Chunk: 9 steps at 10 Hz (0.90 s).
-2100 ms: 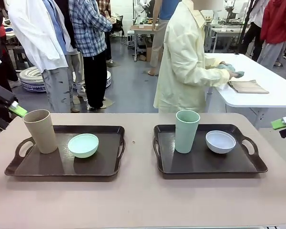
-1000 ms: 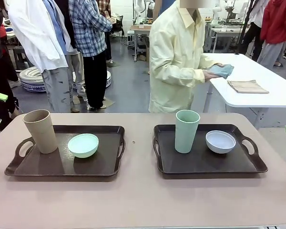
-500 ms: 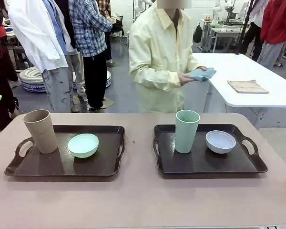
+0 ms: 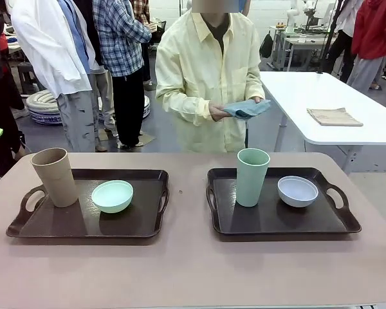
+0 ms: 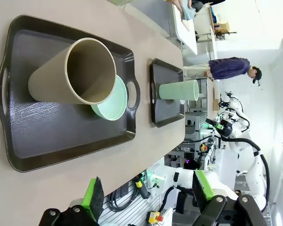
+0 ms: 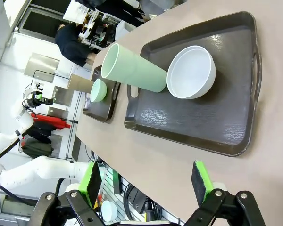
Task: Set up a tray with a mat and arrange the tableware.
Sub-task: Pick up the Picnic Bowl and Reusable plastic cup from the Handle tray in front of the human's position and hold them in the air.
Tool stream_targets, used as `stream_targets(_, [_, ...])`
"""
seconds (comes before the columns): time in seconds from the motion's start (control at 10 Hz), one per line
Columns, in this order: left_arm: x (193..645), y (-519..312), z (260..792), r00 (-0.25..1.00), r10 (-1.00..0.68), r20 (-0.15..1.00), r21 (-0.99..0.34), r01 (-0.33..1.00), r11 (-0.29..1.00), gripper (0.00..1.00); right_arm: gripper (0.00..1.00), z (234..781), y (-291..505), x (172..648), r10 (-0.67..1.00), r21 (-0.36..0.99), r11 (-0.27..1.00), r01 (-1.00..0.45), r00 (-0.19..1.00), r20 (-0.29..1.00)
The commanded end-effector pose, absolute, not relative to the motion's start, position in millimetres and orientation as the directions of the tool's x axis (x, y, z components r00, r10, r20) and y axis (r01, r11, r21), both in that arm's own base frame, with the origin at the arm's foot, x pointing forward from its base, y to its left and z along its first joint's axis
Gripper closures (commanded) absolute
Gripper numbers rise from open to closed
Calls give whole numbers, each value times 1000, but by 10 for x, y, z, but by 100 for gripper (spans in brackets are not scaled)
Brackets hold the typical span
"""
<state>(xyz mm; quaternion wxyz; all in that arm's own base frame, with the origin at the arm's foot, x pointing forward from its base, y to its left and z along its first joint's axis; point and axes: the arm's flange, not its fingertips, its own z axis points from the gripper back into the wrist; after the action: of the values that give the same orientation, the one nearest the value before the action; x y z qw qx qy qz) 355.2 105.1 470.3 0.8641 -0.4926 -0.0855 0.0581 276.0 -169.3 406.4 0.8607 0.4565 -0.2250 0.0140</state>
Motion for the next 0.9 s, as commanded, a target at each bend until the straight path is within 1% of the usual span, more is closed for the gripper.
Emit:
stream_targets(0.0, [3570,1067,4698,978,183,104,-868,0,497,0,0,4052,-1708,2790,-183,782,570,-253,888,421])
stream_targets(0.8, [3570,1067,4698,978,183,104,-868,0,497,0,0,4052,-1708,2790,-183,782,570,-253,888,421])
